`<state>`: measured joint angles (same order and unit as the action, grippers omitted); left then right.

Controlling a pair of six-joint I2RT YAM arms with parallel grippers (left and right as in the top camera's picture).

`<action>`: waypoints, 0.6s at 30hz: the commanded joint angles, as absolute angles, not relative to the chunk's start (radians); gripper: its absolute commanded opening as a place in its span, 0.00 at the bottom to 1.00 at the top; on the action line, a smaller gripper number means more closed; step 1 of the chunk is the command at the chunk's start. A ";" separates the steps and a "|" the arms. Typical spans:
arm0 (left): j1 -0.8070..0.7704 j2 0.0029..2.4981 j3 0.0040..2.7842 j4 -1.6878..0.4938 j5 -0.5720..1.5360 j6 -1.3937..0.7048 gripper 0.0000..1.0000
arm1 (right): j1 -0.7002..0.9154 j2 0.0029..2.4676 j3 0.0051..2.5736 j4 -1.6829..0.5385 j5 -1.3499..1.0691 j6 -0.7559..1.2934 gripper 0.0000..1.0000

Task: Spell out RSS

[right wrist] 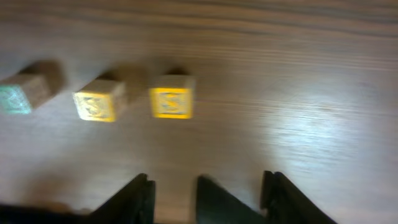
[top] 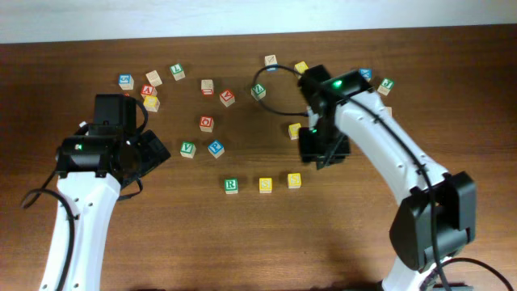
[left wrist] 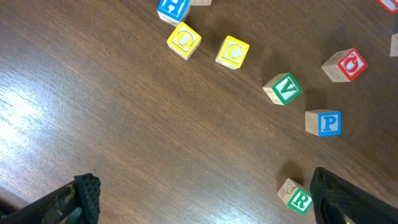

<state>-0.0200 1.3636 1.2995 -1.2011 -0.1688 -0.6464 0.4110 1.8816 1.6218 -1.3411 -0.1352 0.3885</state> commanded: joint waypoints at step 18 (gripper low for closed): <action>-0.017 1.361 1.303 -1.202 -0.173 -0.635 0.99 | 0.729 1.971 1.384 -0.876 -0.004 0.727 0.45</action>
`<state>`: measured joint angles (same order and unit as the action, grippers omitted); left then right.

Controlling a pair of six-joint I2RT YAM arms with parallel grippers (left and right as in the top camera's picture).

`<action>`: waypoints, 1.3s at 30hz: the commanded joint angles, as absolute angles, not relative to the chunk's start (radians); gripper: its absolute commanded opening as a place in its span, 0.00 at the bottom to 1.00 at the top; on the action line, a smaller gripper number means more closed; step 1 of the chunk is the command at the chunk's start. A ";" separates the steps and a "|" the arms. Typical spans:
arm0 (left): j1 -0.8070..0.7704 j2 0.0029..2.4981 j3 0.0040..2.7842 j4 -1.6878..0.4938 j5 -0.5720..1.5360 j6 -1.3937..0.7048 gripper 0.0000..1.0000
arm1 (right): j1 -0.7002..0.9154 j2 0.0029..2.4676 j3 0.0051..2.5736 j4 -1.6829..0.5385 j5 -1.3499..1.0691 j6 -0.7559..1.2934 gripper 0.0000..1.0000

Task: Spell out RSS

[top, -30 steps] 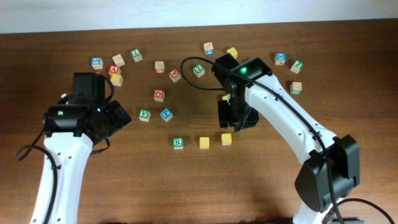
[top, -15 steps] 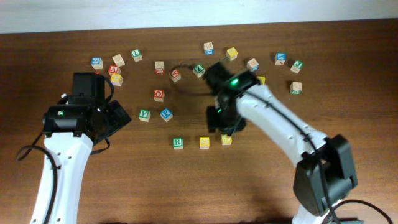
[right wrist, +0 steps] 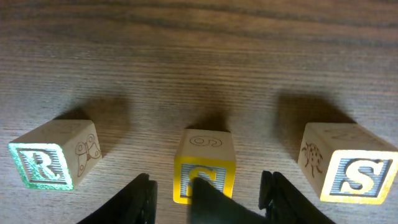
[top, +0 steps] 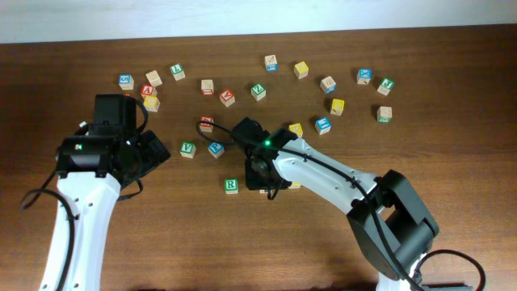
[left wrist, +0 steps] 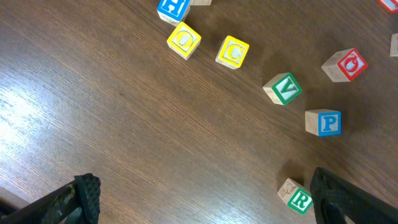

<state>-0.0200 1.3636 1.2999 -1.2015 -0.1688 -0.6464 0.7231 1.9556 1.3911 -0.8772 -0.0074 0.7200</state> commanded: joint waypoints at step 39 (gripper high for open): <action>-0.017 1.361 1.303 -1.202 -0.173 -0.635 0.99 | 0.665 2.017 1.384 -0.923 0.065 0.738 0.20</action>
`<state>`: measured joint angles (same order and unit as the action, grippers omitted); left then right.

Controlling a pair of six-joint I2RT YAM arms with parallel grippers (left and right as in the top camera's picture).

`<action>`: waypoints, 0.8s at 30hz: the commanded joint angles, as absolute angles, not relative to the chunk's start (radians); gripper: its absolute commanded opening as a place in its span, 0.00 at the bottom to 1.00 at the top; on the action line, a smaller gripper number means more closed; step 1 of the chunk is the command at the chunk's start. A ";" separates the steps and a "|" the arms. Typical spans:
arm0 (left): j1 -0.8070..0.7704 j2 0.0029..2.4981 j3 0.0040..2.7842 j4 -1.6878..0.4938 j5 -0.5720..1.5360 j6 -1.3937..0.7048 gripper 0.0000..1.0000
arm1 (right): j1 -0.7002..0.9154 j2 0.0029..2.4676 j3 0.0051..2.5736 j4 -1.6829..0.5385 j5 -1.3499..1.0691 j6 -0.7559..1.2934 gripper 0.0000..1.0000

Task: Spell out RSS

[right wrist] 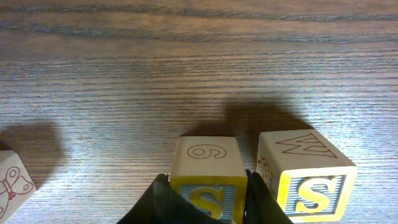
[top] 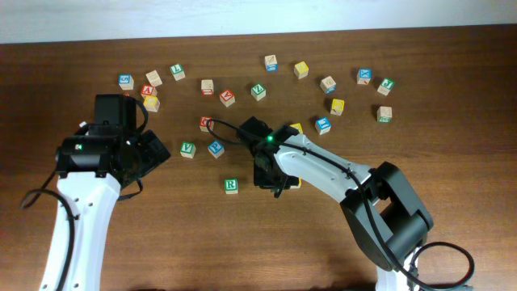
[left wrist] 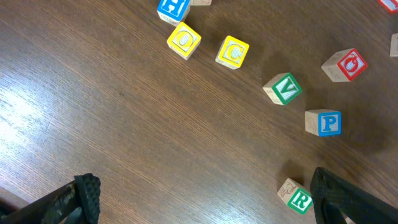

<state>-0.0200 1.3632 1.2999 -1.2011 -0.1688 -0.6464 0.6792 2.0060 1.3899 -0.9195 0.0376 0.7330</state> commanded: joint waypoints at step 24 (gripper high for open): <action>-0.017 1.361 1.303 -1.202 -0.173 -0.635 0.99 | 0.665 2.014 1.431 -0.925 0.057 0.655 0.31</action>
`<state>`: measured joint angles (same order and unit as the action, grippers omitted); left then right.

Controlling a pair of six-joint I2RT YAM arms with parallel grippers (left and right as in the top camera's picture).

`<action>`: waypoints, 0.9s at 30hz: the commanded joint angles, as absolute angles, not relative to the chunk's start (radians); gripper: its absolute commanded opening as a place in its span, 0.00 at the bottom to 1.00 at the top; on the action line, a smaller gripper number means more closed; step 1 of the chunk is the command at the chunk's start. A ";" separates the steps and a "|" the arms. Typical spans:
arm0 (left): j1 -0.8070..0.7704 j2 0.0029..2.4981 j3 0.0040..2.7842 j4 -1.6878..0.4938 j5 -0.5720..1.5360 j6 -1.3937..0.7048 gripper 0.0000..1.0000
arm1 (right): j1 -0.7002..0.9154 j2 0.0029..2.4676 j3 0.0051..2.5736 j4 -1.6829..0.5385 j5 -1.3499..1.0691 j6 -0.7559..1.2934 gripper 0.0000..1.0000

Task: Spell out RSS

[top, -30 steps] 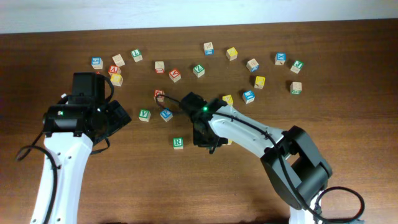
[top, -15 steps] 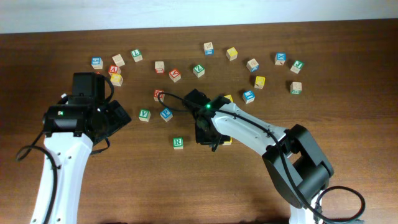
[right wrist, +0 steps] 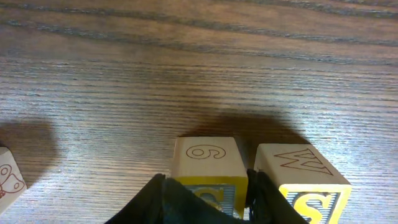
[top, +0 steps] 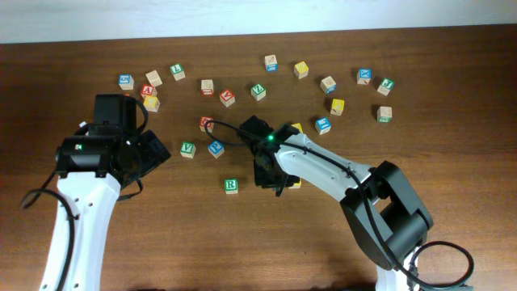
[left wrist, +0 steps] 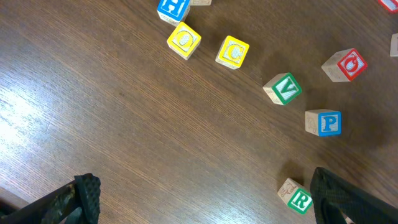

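A green R block (top: 231,185) lies on the table, also low right in the left wrist view (left wrist: 295,198). My right gripper (top: 269,175) is down just right of it, shut on a yellow S block (right wrist: 207,163) whose top shows a 6. A second yellow S block (right wrist: 305,180) sits close against its right side; its corner peeks out in the overhead view (top: 296,183). The R block's edge (right wrist: 5,177) shows at the far left of the right wrist view. My left gripper (top: 150,152) hovers open at the left, nothing between its fingers (left wrist: 84,198).
Loose letter blocks lie scattered across the back of the table: a green V (left wrist: 283,88), a blue P (left wrist: 324,122), a red block (left wrist: 346,65), two yellow blocks (left wrist: 185,40) and several more at the back right (top: 359,89).
Almost nothing differs. My right gripper stays shut on the S block, which sits slightly lower in the wrist view with more of its letter face hidden. The left arm has not moved.
My right gripper was open and raised behind the spaced row R, S, S. Then its open fingers straddled the middle S. Then it was shut on that S, now close to the right S, and it holds there still.
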<state>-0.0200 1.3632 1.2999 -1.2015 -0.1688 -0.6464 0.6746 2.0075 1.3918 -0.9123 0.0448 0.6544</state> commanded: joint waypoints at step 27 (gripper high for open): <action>-0.017 1.361 1.303 -1.202 -0.173 -0.635 0.99 | 0.271 1.790 1.428 -1.243 0.062 0.665 0.98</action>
